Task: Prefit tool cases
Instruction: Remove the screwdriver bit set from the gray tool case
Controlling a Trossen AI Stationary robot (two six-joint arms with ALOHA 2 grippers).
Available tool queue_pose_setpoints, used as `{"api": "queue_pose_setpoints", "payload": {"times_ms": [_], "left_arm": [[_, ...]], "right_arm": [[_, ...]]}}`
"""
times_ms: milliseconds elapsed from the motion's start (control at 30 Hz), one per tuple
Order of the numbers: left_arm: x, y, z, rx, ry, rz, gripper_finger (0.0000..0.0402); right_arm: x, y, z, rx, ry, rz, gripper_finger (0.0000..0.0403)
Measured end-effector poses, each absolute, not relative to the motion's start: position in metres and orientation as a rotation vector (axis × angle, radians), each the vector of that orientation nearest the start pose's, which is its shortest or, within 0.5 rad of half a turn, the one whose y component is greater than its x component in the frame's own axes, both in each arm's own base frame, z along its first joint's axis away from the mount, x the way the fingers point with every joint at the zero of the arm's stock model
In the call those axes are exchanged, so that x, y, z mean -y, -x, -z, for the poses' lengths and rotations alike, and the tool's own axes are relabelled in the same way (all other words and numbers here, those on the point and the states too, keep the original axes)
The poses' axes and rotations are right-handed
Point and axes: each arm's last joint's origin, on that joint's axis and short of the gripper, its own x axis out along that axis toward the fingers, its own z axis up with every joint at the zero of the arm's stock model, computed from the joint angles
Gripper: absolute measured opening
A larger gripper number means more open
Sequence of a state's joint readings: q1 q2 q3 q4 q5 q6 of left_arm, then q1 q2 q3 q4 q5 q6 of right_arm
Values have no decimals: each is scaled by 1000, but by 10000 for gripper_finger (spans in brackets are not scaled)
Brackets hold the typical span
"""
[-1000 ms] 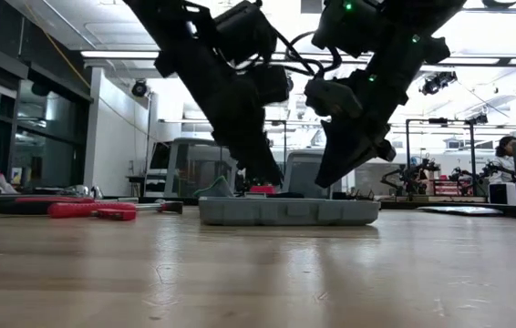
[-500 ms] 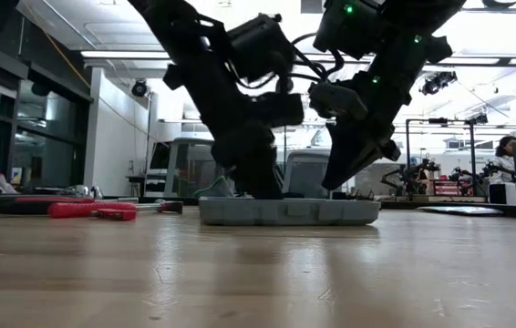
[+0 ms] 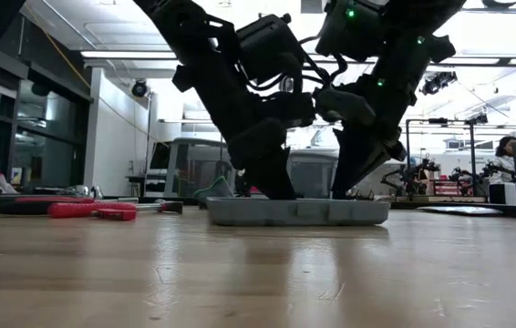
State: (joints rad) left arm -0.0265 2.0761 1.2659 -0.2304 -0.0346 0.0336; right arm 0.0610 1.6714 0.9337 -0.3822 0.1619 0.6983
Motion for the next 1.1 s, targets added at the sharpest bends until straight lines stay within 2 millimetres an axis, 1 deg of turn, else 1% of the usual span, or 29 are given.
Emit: {"api": "queue_pose_setpoints", "payload": {"times_ms": [67, 200, 400, 433, 500, 600, 700, 767, 833, 900, 967, 1033, 1100], "left_arm": [[9, -409, -115, -1038, -47, -1, 39], [8, -409, -115, -1038, 1, 5, 38], [8, -409, -116, -1034, 6, 3, 38], [8, -409, -116, -1032, 2, 6, 44], [8, -409, -116, -1030, -18, 14, 77], [8, -409, -116, -1028, -36, 8, 144], [6, -409, -116, -1027, -10, 15, 200], [3, -410, -116, -1027, 21, 16, 224], [1, -410, -116, -1027, 57, -3, 236], [-3, -410, -116, -1028, 106, -17, 238], [-6, -409, -113, -1034, 122, -23, 231], [-8, -409, -113, -1036, 124, -13, 210], [-9, -410, -111, -1037, 129, 22, 179]], "right_arm": [[-14, -310, -159, -1029, -498, 471, 0], [-15, -309, -158, -1040, -495, 474, 0], [-15, -308, -158, -1048, -492, 476, 0], [-15, -308, -158, -1048, -492, 476, 0], [-15, -308, -158, -1049, -491, 476, 0], [-15, -308, -158, -1048, -491, 475, 0], [-15, -308, -158, -1048, -492, 474, 0], [-15, -308, -158, -1049, -487, 472, 0], [-15, -308, -158, -1050, -482, 469, 0], [-15, -308, -158, -1050, -475, 461, 0], [-15, -309, -158, -1047, -477, 450, 0], [-16, -310, -159, -1040, -479, 439, 0], [-18, -311, -159, -1034, -466, 414, 0]]}}
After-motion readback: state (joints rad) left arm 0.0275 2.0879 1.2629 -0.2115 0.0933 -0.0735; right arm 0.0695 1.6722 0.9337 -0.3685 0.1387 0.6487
